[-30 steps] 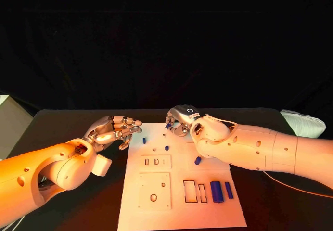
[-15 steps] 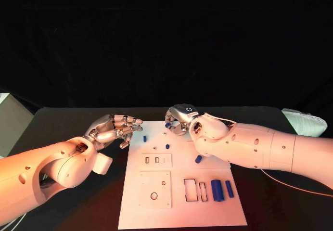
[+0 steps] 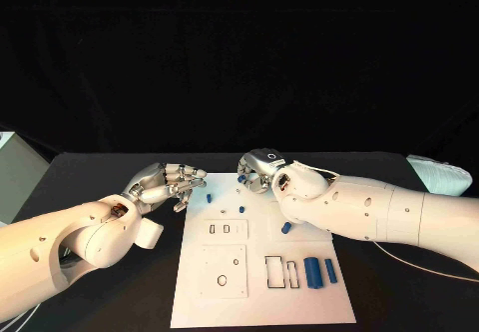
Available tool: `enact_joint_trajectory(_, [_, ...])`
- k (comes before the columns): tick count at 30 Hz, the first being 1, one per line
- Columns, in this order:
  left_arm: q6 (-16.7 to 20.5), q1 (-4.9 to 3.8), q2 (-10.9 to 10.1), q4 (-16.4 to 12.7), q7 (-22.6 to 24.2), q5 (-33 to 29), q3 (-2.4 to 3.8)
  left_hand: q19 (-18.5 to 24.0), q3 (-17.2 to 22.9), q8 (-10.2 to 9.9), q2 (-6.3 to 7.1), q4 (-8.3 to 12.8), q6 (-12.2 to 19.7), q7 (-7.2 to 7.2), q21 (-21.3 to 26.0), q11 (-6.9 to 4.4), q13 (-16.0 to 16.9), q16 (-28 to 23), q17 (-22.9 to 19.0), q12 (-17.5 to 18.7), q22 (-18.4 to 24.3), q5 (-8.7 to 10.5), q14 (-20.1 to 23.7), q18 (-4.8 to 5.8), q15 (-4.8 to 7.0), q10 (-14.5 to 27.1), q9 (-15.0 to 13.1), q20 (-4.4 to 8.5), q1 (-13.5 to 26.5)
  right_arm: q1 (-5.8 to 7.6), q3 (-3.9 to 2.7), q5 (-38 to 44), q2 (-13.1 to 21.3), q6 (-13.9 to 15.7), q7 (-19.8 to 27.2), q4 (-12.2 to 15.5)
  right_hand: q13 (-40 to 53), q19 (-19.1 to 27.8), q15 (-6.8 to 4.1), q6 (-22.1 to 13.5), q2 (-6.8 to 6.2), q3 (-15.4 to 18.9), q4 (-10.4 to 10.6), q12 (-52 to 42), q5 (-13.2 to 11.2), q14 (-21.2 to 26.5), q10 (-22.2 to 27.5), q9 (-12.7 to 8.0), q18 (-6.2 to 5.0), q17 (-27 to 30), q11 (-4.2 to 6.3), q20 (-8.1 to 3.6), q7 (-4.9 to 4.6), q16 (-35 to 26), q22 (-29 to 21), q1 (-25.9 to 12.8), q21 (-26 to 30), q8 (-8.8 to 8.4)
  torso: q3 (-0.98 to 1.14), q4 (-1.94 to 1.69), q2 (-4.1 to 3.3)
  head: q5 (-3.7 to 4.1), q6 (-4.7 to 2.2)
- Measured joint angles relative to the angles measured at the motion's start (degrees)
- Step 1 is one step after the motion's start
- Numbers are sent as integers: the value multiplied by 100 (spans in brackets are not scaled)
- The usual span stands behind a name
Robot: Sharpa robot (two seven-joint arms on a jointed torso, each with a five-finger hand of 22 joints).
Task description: Assemble the parts on the task board
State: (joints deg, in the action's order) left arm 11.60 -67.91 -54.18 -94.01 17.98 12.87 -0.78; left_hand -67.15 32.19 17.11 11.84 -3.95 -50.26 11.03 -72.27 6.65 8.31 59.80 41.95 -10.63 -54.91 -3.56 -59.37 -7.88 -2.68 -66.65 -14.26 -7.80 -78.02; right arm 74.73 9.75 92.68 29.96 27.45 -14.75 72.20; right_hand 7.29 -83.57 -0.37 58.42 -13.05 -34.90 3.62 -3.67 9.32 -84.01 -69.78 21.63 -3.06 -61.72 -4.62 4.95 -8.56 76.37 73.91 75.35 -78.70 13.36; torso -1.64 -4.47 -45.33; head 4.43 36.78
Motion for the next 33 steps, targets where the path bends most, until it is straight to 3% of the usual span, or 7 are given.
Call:
enact_joint_trajectory(2, [0,0,0,1,0,0,0,0,0,0,0,0,0,0,0,0,0,0,0,0,0,0,0,0,0,0,0,0,0,-1,3,-7,9,-12,1,-3,-104,181,80,-300,-140,149,72,-5,-71,42,372,-64,-95,384,-91,102,-76,-218,-469,-140,384,-194,0,0,0,0,2])
enact_joint_trajectory(5, [-1,0,-2,2,-1,-1,0,0,28,-17,0,28,0,0,0,0,6,0,1,0,-3,0,3,0,-3,0,0,0,0,-3,5,-17,56,-21,1,16,-196,358,97,-649,-153,700,128,-88,-228,104,796,-121,-143,774,-91,111,-67,-448,-971,-103,829,-424,2,0,0,-3,5])
enact_joint_trajectory(8, [-2,0,-7,4,-1,-2,0,21,107,-29,-37,71,0,0,-32,0,18,0,6,0,-17,0,21,0,-21,0,-5,-20,-37,-3,5,-24,120,-22,1,82,-220,358,97,-703,-44,1315,247,-270,-278,103,968,-126,-143,882,-97,111,-81,-480,-1076,124,955,-497,4,0,0,-10,9])
enact_joint_trajectory(13, [-5,-1,-12,13,-2,-3,0,21,118,-29,-37,70,0,0,-40,21,24,0,6,0,-16,0,21,0,-21,21,-7,-20,-37,-4,6,-29,267,-4,-8,276,-226,358,97,-704,75,1825,445,-489,-279,103,1065,-126,-143,959,-98,111,-80,-480,-1130,365,1015,-540,11,2,-4,-15,7])
enact_joint_trajectory(22, [-7,-1,-20,32,-4,-7,0,21,118,-29,-37,70,0,0,-40,21,23,0,6,0,-16,0,21,0,-21,21,-6,-20,-37,-3,-18,-59,830,142,-21,787,-202,238,73,-523,128,1834,592,-797,-178,79,907,-119,-142,818,-66,97,-51,-409,-924,550,905,-540,18,23,0,-14,-33])
enact_joint_trajectory(30, [-34,-1,-20,58,-4,-11,-1,21,118,-28,-37,70,16,16,-40,21,32,0,6,0,-23,0,21,0,-21,21,-6,-20,-37,96,-106,-584,1557,263,42,1219,-192,217,62,-647,83,1642,762,-961,-134,68,646,-179,-141,679,-58,77,-64,-298,-758,595,803,-653,42,86,31,-24,-80])
enact_joint_trajectory(33, [-49,-1,-20,65,-4,-12,-1,21,118,-28,-37,70,21,21,-40,21,32,0,11,0,-23,0,21,0,-21,21,-5,-20,-37,145,-128,-890,1787,258,88,1261,100,91,-61,-650,-19,1665,791,-1498,-134,0,118,-182,-139,361,-30,-5,17,-107,-454,667,551,-694,50,109,41,-24,-86])
